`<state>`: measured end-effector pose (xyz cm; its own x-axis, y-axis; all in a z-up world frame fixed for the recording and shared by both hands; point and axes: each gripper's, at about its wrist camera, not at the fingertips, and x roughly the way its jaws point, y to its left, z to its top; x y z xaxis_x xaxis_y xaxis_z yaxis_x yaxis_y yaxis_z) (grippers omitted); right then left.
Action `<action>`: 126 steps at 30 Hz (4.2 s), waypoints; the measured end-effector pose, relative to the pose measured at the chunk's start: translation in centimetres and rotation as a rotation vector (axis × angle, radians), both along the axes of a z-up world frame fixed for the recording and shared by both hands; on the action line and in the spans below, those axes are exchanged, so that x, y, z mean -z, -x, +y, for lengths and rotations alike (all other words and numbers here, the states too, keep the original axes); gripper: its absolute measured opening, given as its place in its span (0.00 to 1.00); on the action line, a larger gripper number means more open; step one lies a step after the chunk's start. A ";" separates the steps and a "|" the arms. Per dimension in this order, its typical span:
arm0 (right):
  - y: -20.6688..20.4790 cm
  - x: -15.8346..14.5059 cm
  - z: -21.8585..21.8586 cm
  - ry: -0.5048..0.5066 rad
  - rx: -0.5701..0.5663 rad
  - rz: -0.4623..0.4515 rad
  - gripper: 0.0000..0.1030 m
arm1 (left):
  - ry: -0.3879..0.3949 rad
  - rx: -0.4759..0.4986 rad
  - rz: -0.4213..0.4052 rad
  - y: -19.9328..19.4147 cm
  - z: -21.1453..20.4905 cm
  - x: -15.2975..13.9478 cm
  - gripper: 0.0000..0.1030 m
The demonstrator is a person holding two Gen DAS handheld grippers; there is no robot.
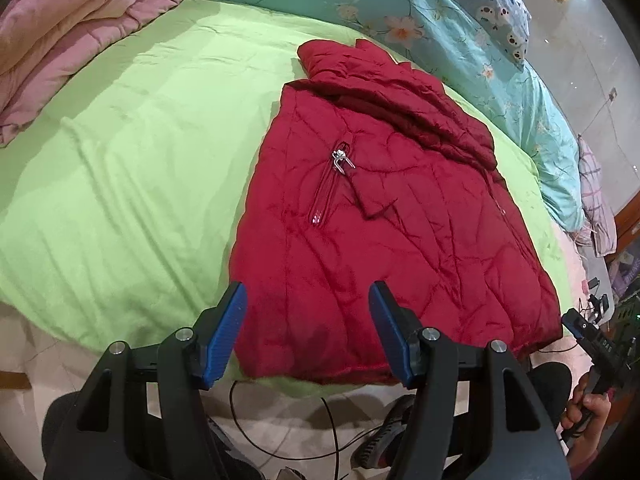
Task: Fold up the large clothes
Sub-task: 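Move both grippers to the hem of the folded coat, then grasp the coat hem with both grippers and lift it toward the collar, then carry the held hem over the coat toward the collar with both grippers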
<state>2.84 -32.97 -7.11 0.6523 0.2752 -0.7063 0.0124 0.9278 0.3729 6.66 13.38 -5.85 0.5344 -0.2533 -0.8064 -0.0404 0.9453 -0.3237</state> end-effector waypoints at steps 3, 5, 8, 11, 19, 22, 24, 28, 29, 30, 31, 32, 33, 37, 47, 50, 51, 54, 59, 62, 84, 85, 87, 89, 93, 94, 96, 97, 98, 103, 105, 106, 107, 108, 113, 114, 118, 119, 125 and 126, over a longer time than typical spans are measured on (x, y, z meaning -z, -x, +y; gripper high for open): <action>0.8 0.0 -0.5 0.004 0.008 -0.003 0.55 | -0.002 -0.005 0.001 1.0 -0.1 0.1 0.60; 1.4 0.0 -0.8 0.006 0.017 -0.008 0.56 | -0.008 -0.005 0.007 1.4 -0.1 0.3 0.60; 2.0 -0.2 -1.4 0.012 0.035 -0.019 0.60 | -0.010 -0.011 0.021 1.9 -0.2 0.7 0.60; 2.3 -0.3 -2.1 0.017 0.054 -0.028 0.62 | -0.005 -0.010 0.038 2.1 -0.3 1.1 0.60; 2.4 1.0 -4.0 -0.015 0.111 0.007 0.67 | 0.006 0.001 0.081 3.1 -1.8 3.5 0.69; 2.3 2.2 -4.0 -0.042 0.111 0.034 0.67 | 0.026 0.015 0.107 3.1 -2.1 4.2 0.69; 2.0 2.8 -3.9 -0.055 0.109 0.050 0.67 | 0.029 -0.002 0.124 3.2 -1.9 4.7 0.69; 1.5 3.4 -3.9 -0.083 0.111 0.059 0.67 | 0.059 -0.060 0.108 3.6 -0.2 4.6 0.70; 1.4 3.4 -4.0 -0.086 0.115 0.060 0.68 | 0.071 -0.070 0.113 3.4 0.3 4.8 0.71; 1.2 3.5 -4.0 -0.086 0.118 0.063 0.70 | 0.087 -0.075 0.121 3.1 0.6 5.0 0.71; 1.0 3.7 -4.1 -0.087 0.120 0.066 0.70 | 0.096 -0.078 0.124 2.8 0.7 5.3 0.71; 0.7 3.9 -4.1 -0.092 0.120 0.072 0.70 | 0.100 -0.077 0.125 2.5 0.6 5.5 0.71; 0.5 4.1 -4.0 -0.100 0.118 0.077 0.70 | 0.102 -0.071 0.126 2.3 0.4 5.7 0.71; -0.2 4.9 -3.5 -0.122 0.105 0.095 0.70 | 0.117 -0.067 0.141 0.9 -0.4 6.9 0.71; -1.1 6.2 -2.5 -0.166 0.043 0.106 0.38 | 0.115 -0.005 0.079 0.0 -1.7 6.7 0.35; -1.0 5.4 -1.9 -0.159 0.012 0.080 0.21 | 0.122 0.012 0.051 0.1 -1.9 5.6 0.18; -1.0 5.0 -1.6 -0.145 0.004 0.073 0.19 | 0.118 0.020 0.037 0.2 -2.0 5.1 0.16; -1.0 3.8 -0.8 -0.099 -0.020 0.047 0.17 | 0.115 0.032 0.007 0.1 -2.3 3.6 0.14; -0.9 1.7 -0.4 -0.103 -0.033 -0.004 0.15 | 0.110 0.047 -0.073 -0.3 -2.8 0.4 0.13; -1.1 0.3 -0.4 -0.110 -0.041 -0.041 0.15 | 0.085 0.058 -0.130 -0.7 -3.3 -1.7 0.11; -10.2 -9.4 0.0 -0.125 -0.065 -0.298 0.12 | 0.036 0.028 -0.335 -10.5 -3.1 -10.8 0.10; -10.7 -9.7 0.0 -0.123 -0.065 -0.304 0.12 | 0.037 0.025 -0.339 -11.2 -3.1 -11.1 0.09; -12.2 -10.3 0.0 -0.125 -0.064 -0.317 0.12 | 0.039 0.019 -0.349 -12.4 -3.1 -11.6 0.09; -13.9 -10.8 0.0 -0.127 -0.062 -0.325 0.12 | 0.036 0.013 -0.353 -13.6 -3.1 -11.9 0.09; -16.4 -11.4 -0.1 -0.120 -0.060 -0.335 0.12 | 0.028 0.001 -0.349 -15.9 -3.1 -12.3 0.09; -16.8 -11.5 -0.1 -0.119 -0.059 -0.335 0.12 | 0.025 0.001 -0.345 -16.4 -3.2 -12.3 0.09; -18.1 -11.6 0.0 -0.114 -0.057 -0.334 0.12 | 0.017 0.001 -0.343 -17.5 -3.3 -12.4 0.09; -18.6 -11.6 -0.1 -0.115 -0.056 -0.333 0.12 | 0.013 -0.001 -0.343 -18.2 -3.3 -12.4 0.09; -19.3 -11.6 -0.2 -0.118 -0.052 -0.332 0.12 | 0.010 -0.003 -0.341 -18.7 -3.3 -12.5 0.09; -23.0 -11.4 -0.7 -0.141 -0.033 -0.314 0.12 | -0.006 -0.015 -0.324 -22.3 -3.5 -12.4 0.10; -24.6 -11.3 -0.8 -0.138 -0.025 -0.308 0.12 | -0.018 -0.017 -0.321 -23.5 -3.8 -12.4 0.10; -25.4 -11.2 -0.8 -0.135 -0.022 -0.304 0.11 | -0.025 -0.021 -0.319 -24.5 -4.0 -12.3 0.10; -26.5 -11.2 -0.7 -0.128 -0.018 -0.301 0.12 | -0.027 -0.025 -0.315 -25.4 -4.1 -12.3 0.10; -27.3 -11.0 -0.7 -0.127 -0.014 -0.297 0.11 | -0.025 -0.029 -0.312 -26.1 -4.1 -12.2 0.10; -32.3 -9.8 -0.9 -0.114 0.013 -0.260 0.11 | -0.039 -0.049 -0.280 -30.9 -4.7 -11.0 0.10; -33.2 -9.5 -1.0 -0.115 0.019 -0.252 0.11 | -0.038 -0.051 -0.267 -31.9 -4.7 -10.7 0.10; -37.3 -8.2 -1.3 -0.104 0.046 -0.214 0.11 | -0.042 -0.059 -0.229 -35.7 -4.9 -9.4 0.10; -38.1 -7.8 -1.4 -0.103 0.050 -0.207 0.11 | -0.047 -0.061 -0.221 -36.5 -5.0 -9.1 0.10; -43.6 -4.8 -2.9 -0.151 0.108 -0.144 0.12 | -0.038 -0.085 -0.150 -42.1 -4.7 -6.3 0.10; -44.5 -4.3 -3.1 -0.165 0.117 -0.134 0.11 | -0.039 -0.088 -0.140 -43.1 -4.9 -5.8 0.10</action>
<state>47.34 -36.06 -2.81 0.7714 0.2968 -0.5629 0.0560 0.8494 0.5247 49.77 8.51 -0.01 0.6606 -0.1711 -0.7310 -0.0804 0.9520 -0.2955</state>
